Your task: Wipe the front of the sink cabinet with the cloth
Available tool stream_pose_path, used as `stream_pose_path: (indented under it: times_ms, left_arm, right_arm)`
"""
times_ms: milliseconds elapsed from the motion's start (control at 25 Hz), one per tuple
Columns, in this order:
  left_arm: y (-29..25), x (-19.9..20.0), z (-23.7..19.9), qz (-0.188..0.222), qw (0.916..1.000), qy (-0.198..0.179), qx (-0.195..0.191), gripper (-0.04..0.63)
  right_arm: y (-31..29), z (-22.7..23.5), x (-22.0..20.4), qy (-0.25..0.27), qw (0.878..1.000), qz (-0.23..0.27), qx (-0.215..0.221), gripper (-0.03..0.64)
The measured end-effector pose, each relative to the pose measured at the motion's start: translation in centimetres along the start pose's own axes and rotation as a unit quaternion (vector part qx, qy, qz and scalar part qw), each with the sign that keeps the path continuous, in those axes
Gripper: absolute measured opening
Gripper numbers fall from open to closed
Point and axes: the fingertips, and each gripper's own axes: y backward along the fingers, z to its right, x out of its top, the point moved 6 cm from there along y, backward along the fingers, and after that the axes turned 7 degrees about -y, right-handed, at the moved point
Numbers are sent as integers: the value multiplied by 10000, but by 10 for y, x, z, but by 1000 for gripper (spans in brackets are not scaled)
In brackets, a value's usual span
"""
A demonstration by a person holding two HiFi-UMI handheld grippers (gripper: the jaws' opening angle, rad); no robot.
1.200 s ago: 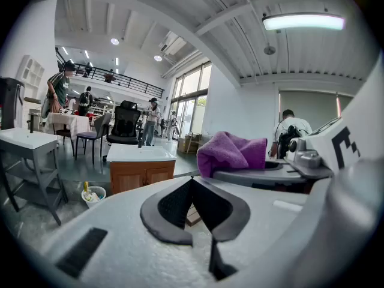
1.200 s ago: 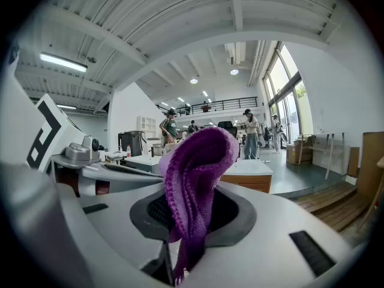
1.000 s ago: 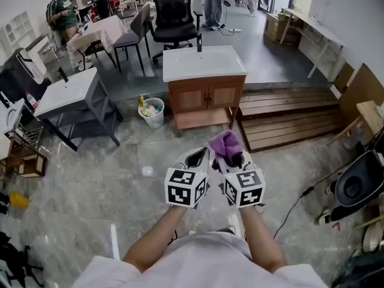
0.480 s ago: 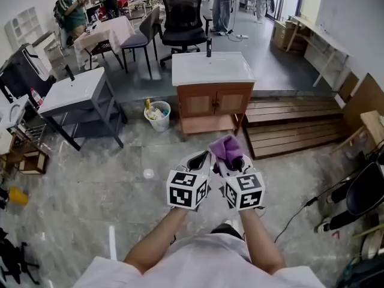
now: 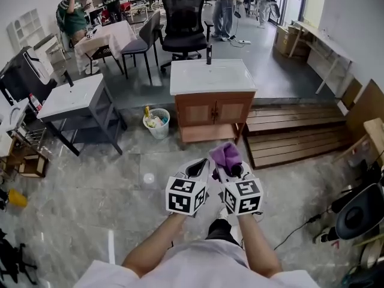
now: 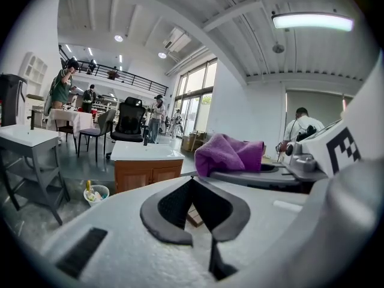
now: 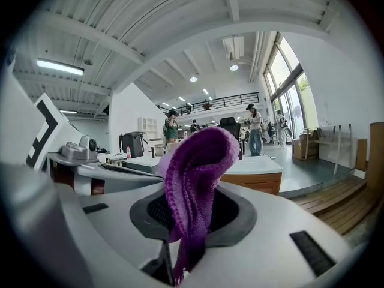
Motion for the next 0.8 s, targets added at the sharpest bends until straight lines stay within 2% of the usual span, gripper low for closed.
stream_pose_path:
  times_ms: [280, 800]
  left_arm:
    - [-60, 20, -18, -37, 9999, -29, 139, 6]
    - [-201, 55, -55, -179, 9988, 167, 433, 6]
  right_arm:
    - [-47, 47, 19, 2, 9999, -6, 147, 87]
    - [-144, 151, 52, 69, 9983, -270, 505, 87]
